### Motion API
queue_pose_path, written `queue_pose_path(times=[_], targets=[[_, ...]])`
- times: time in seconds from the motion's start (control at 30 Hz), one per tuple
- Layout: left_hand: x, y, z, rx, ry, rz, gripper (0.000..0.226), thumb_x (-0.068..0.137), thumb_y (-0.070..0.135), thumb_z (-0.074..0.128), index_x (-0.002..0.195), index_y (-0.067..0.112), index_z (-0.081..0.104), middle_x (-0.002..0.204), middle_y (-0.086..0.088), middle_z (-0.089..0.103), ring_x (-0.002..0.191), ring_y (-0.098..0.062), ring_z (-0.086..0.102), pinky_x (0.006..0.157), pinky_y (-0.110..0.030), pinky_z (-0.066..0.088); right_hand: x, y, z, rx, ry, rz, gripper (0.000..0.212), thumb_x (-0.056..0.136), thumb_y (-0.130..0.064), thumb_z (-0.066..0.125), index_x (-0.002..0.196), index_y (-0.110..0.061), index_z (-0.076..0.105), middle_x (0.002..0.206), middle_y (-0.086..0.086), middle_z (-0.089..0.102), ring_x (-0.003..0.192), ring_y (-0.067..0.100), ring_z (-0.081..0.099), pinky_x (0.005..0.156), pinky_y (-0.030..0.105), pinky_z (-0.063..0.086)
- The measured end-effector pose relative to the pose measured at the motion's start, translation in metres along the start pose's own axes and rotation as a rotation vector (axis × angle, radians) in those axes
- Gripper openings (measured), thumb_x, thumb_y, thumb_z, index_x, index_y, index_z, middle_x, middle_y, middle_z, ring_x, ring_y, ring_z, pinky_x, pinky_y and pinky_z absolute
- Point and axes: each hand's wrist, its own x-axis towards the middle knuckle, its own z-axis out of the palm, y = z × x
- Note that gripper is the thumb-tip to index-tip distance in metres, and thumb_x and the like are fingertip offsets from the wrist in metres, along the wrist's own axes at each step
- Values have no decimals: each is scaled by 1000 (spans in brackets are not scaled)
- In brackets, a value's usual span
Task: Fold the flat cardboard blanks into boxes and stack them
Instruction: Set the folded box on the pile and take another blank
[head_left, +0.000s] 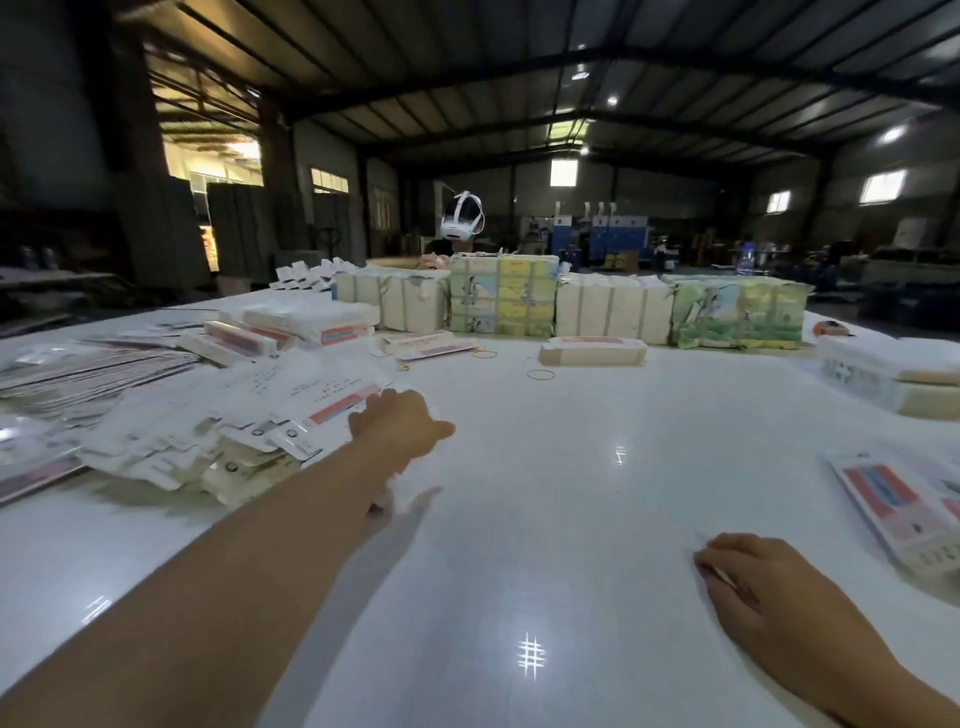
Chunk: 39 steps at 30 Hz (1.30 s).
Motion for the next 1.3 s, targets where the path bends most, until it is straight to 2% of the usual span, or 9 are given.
queue_pose_path(times=[0.17, 0.37, 0.5, 0.67, 0.8, 0.9, 1.03, 1.23, 1.3], targets=[[18, -42, 16, 342, 17, -136, 105, 55, 81, 64, 130, 11, 38, 130, -12, 37, 119, -27, 34, 91, -40, 33, 2, -3, -2, 16, -26, 40, 25, 91, -28, 57, 113, -26, 69, 120, -12, 59, 114, 9, 50, 92, 23, 38], [37, -42, 6, 145, -31, -245, 92, 59, 53, 81, 128, 9, 38, 128, -13, 45, 121, -29, 39, 95, -40, 34, -1, -7, -5, 24, -55, 50, 24, 91, -26, 58, 112, -25, 69, 119, -12, 60, 113, 9, 50, 90, 21, 36], [41, -40, -3, -2, 16, -268, 55, 77, 29, 72, 118, 11, 40, 96, -8, 56, 100, -27, 54, 87, -38, 38, 0, -8, -6, 9, -46, 40, 28, 93, -29, 54, 118, -28, 66, 122, -15, 57, 116, 6, 47, 87, 15, 30], [27, -27, -22, -298, 110, -98, 25, 92, 13, 52, 116, 10, 57, 102, -7, 62, 84, -22, 61, 70, -35, 54, 0, -11, -8, 1, -51, 29, 29, 95, -33, 48, 121, -31, 62, 123, -19, 53, 114, 2, 44, 85, 12, 27], [-13, 16, -34, -713, -102, 113, 27, 91, 2, 54, 112, 14, 65, 95, -4, 67, 58, -12, 62, 45, -22, 46, 2, -8, -5, 37, -81, 78, 32, 97, -32, 47, 127, -30, 57, 126, -16, 54, 116, 5, 46, 93, 18, 34], [-54, 51, -25, -730, -295, 263, 24, 90, 4, 53, 95, 24, 67, 80, 4, 71, 63, -11, 68, 48, -25, 49, 5, -7, -14, 718, 62, 360, 31, 96, -28, 53, 126, -24, 59, 104, -4, 69, 91, 16, 65, 81, 29, 50], [-98, 86, 1, -620, -431, 425, 29, 93, 13, 51, 83, 38, 63, 81, 15, 68, 65, -6, 68, 50, -19, 48, 9, -2, -37, 1614, 163, 762, 36, 94, -44, 50, 86, -13, 67, 65, 11, 69, 50, 23, 64, 40, 27, 48], [-132, 95, 32, -552, -300, 497, 19, 95, 27, 46, 104, 35, 61, 101, 9, 66, 80, -10, 66, 74, -31, 57, -1, -1, -40, 1456, 81, 638, 9, 92, -8, 57, 84, -3, 59, 77, 17, 73, 68, 30, 72, 46, 26, 51], [-141, 94, 38, -387, -162, 624, 46, 83, 54, 45, 124, 33, 54, 118, 8, 60, 97, -9, 59, 89, -38, 50, 0, -4, -39, 1380, 90, 600, 9, 92, -6, 55, 86, -2, 61, 78, 15, 73, 69, 30, 72, 46, 27, 52]])
